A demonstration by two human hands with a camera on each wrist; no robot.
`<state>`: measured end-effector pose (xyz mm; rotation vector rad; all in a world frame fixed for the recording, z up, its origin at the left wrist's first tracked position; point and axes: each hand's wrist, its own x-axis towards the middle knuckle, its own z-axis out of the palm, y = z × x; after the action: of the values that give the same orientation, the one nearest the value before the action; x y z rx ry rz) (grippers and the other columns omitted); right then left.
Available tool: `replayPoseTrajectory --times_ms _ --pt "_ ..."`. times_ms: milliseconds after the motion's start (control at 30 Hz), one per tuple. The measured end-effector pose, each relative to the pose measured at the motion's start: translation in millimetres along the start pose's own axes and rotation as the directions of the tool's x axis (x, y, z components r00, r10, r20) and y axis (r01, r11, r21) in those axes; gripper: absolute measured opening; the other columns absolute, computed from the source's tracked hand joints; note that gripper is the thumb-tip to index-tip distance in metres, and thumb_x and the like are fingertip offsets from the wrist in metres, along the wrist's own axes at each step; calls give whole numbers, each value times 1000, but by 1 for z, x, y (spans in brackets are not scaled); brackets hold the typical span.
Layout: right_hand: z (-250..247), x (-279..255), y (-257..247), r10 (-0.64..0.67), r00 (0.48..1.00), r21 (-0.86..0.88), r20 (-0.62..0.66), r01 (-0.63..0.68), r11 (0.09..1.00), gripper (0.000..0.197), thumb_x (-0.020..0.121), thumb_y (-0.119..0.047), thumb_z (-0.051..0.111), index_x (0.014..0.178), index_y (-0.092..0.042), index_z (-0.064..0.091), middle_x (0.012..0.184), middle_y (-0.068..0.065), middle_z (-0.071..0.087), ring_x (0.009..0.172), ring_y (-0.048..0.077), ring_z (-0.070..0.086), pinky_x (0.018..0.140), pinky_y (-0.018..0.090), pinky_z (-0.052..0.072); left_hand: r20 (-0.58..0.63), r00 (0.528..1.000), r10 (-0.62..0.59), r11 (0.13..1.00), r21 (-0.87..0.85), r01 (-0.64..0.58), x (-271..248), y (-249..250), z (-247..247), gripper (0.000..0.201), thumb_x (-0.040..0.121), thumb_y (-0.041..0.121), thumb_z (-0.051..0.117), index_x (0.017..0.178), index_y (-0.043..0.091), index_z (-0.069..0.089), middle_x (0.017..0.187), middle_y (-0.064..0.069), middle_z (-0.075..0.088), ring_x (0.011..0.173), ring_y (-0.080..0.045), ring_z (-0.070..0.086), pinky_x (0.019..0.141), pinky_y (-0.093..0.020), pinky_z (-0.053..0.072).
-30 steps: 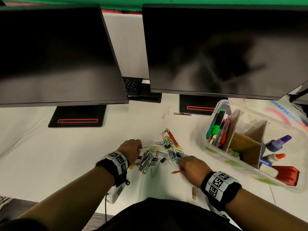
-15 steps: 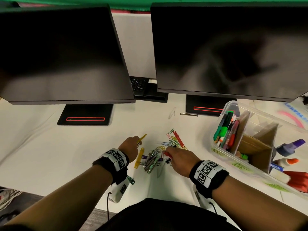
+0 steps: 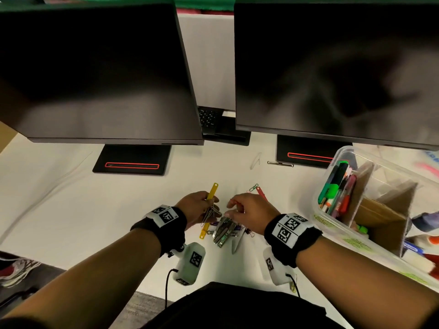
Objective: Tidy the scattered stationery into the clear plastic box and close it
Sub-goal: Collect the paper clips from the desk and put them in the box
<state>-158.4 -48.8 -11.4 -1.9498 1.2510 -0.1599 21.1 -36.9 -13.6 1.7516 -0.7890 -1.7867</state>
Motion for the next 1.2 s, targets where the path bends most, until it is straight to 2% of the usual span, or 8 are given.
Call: replayPoseTrajectory --times_ms 133,333,467,633,800,933,1133,1200 --pt "-8 5 -3 -29 999 -50 14 29 998 28 83 -38 66 100 -17 65 77 -4 55 73 13 52 71 30 45 59 997 45 999 -12 -45 -1 11 14 17 98 3 39 91 6 54 82 -13 58 69 -22 60 60 -25 58" --pt "-14 0 5 -107 994 -149 -38 100 984 16 89 -23 57 94 -11 67 86 2 60 76 14 50 69 27 40 94 995 35 999 29 -38 0 19 29 16 100 5 37 92 6 51 84 -13 59 75 -25 60 78 -37 54" --pt "-17 -5 11 -111 993 -190 23 114 975 16 90 -24 56 94 -14 68 85 1 62 75 13 50 70 29 44 40 999 37 999 8 -37 3 20 29 21 100 4 34 87 7 50 81 -14 60 73 -26 59 76 -37 53" --pt "-17 -11 18 -88 995 -244 45 97 965 19 92 -25 52 94 -12 65 89 3 64 81 19 56 70 28 42 -6 999 44 999 15 -44 7 18 27 21 100 4 35 84 7 48 76 -13 59 68 -22 60 61 -27 53" --pt "-13 -7 17 -61 997 -143 -50 54 988 21 88 -34 58 99 -16 64 82 -5 56 76 14 51 68 25 38 7 998 56 998 5 -56 9 19 31 18 100 5 38 86 7 50 82 -14 62 74 -23 63 63 -28 57" --pt "-11 -2 16 -5 1000 -116 -1 4 993 27 85 -40 63 89 -14 63 75 -2 54 69 16 51 62 27 39 30 995 92 996 -10 -92 8 21 36 15 99 7 42 88 7 52 94 -15 62 91 -30 62 82 -40 54" --pt "-11 -4 15 50 999 1 19 -50 999 23 86 -30 64 87 -7 68 73 0 61 67 14 55 65 25 46 -2 991 133 991 14 -133 9 24 39 15 99 8 39 89 8 51 94 -11 63 92 -26 61 77 -36 54" --pt "-10 -4 16 54 998 20 15 -54 998 19 87 -23 61 86 -6 69 72 0 62 67 14 56 61 19 44 -4 992 128 992 19 -128 8 23 40 16 99 8 38 89 8 51 93 -12 63 85 -22 62 71 -31 56"
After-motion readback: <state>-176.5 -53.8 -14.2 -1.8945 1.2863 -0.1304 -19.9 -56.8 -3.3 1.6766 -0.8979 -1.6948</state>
